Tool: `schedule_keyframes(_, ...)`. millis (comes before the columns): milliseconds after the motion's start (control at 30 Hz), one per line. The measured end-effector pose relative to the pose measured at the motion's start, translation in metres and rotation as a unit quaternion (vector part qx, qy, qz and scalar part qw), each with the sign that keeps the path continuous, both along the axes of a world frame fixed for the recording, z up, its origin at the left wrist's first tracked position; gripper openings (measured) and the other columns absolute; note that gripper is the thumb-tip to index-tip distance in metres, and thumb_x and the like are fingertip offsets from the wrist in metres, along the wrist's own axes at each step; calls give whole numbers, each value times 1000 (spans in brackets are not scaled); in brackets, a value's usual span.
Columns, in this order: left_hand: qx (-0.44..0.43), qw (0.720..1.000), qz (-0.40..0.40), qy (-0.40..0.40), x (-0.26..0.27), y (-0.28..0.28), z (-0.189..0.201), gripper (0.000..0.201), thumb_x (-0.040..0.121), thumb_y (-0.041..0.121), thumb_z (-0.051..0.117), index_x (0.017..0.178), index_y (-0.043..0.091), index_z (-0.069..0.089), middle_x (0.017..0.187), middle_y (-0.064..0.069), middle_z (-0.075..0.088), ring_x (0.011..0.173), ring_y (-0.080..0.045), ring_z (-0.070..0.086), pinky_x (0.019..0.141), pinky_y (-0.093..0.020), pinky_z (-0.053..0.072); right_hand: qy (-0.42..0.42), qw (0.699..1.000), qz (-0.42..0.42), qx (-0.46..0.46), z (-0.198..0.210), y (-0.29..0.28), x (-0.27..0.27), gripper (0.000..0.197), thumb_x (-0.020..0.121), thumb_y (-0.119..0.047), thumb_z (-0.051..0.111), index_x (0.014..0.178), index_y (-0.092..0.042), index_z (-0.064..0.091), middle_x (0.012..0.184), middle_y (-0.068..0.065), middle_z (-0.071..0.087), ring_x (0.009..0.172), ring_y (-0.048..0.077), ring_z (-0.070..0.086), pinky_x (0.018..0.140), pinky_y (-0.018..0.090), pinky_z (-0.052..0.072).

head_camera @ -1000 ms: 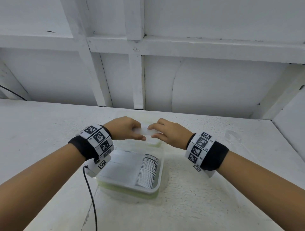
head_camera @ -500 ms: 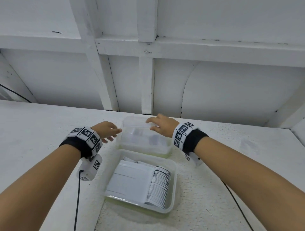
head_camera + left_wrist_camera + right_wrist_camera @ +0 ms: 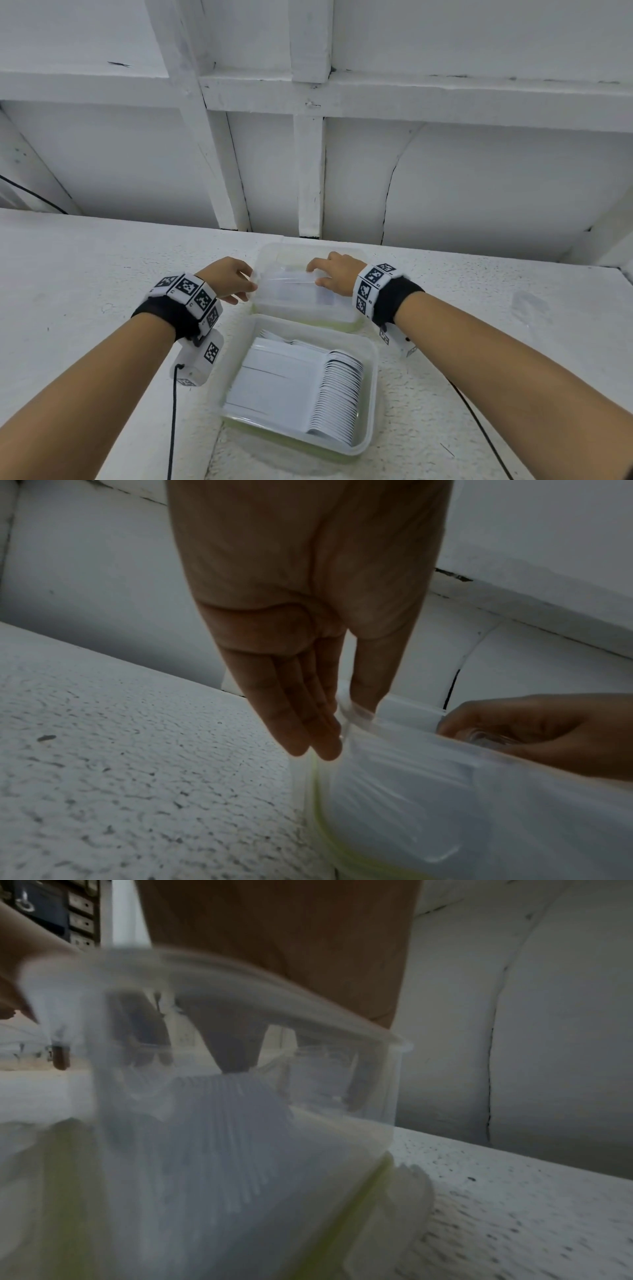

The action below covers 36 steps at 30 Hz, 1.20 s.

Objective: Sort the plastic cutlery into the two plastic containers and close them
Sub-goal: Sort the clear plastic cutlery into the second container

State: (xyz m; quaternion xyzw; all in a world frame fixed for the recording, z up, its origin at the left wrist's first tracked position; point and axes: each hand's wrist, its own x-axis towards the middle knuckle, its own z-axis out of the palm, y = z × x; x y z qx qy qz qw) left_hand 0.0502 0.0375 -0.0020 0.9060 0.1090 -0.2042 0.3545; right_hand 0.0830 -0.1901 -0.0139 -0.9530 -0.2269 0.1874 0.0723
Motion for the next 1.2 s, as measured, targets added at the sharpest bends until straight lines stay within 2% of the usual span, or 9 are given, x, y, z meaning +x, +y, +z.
schedule_keyframes(67, 2, 1000, -1, 0, 1, 0, -1, 31, 88, 10, 60, 118, 3, 55, 86, -7, 66, 70, -12, 64, 63, -22, 53, 1, 1000, -15, -4, 0, 2, 0, 34, 97, -31, 41, 131, -29, 43, 126, 11, 46, 115, 31, 46, 91, 34, 37)
schedule_keyframes(200, 7, 1000, -1, 3, 1, 0, -1, 31, 88, 9, 60, 118, 2, 55, 84, -7, 66, 69, -12, 64, 61, -22, 53, 32, 999, -30, 9, 0, 10, 2, 37, 94, -32, 48, 130, -26, 45, 128, 14, 44, 110, 33, 51, 94, 33, 39)
schedule_keyframes(367, 3, 1000, 7, 4, 1, 0, -1, 31, 88, 9, 59, 118, 3, 55, 85, -7, 66, 69, -12, 64, 60, -22, 52, 19, 998, -55, -10, 0, 10, 0, 41, 95, -40, 43, 133, -26, 44, 137, 12, 38, 123, 34, 41, 100, 37, 33)
schedule_keyframes(533, -11, 1000, 16, 3, 1, 0, -2, 32, 88, 7, 59, 119, 1, 54, 79, -6, 66, 64, -11, 65, 58, -21, 55, 7, 999, -43, 11, 4, 4, -1, 31, 98, -26, 38, 125, -18, 53, 130, 10, 47, 115, 27, 50, 93, 32, 37)
schedule_keyframes(633, -27, 999, 28, 7, 2, -2, -3, 30, 88, 3, 58, 118, -1, 53, 78, -11, 68, 52, -8, 66, 55, -21, 57, 8, 999, -30, 31, 8, 3, -1, 30, 97, -18, 40, 122, -16, 57, 129, 10, 49, 116, 25, 49, 93, 29, 36)
schedule_keyframes(733, -29, 999, 38, 4, 2, -3, -3, 27, 89, 2, 58, 115, 1, 54, 81, -14, 68, 50, -8, 66, 57, -23, 58, 12, 999, -30, 36, 9, 2, 2, 30, 97, -13, 40, 122, -12, 56, 129, 8, 53, 117, 24, 49, 94, 27, 36)
schedule_keyframes(867, -34, 998, 46, 4, 3, -2, -4, 26, 89, 3, 58, 114, 1, 54, 89, -20, 68, 55, -12, 66, 62, -27, 58, 15, 999, -36, 15, 5, 3, 7, 28, 96, -16, 41, 118, -9, 57, 127, 8, 57, 115, 25, 51, 95, 32, 40)
schedule_keyframes(1000, -49, 998, 51, 3, 1, -2, -5, 24, 89, 3, 58, 112, 2, 54, 82, -14, 67, 58, -14, 67, 62, -27, 58, 5, 999, -37, 1, 6, 4, 11, 30, 96, -19, 43, 116, -3, 59, 122, 12, 59, 112, 28, 54, 93, 32, 42)
schedule_keyframes(1200, -61, 996, 58, 0, 0, -2, -5, 19, 89, 3, 58, 108, 6, 54, 83, -14, 67, 53, -12, 66, 60, -26, 58, 1, 999, -24, 29, 7, -1, 14, 28, 95, -21, 49, 113, -4, 61, 120, 10, 61, 111, 25, 54, 90, 31, 41)
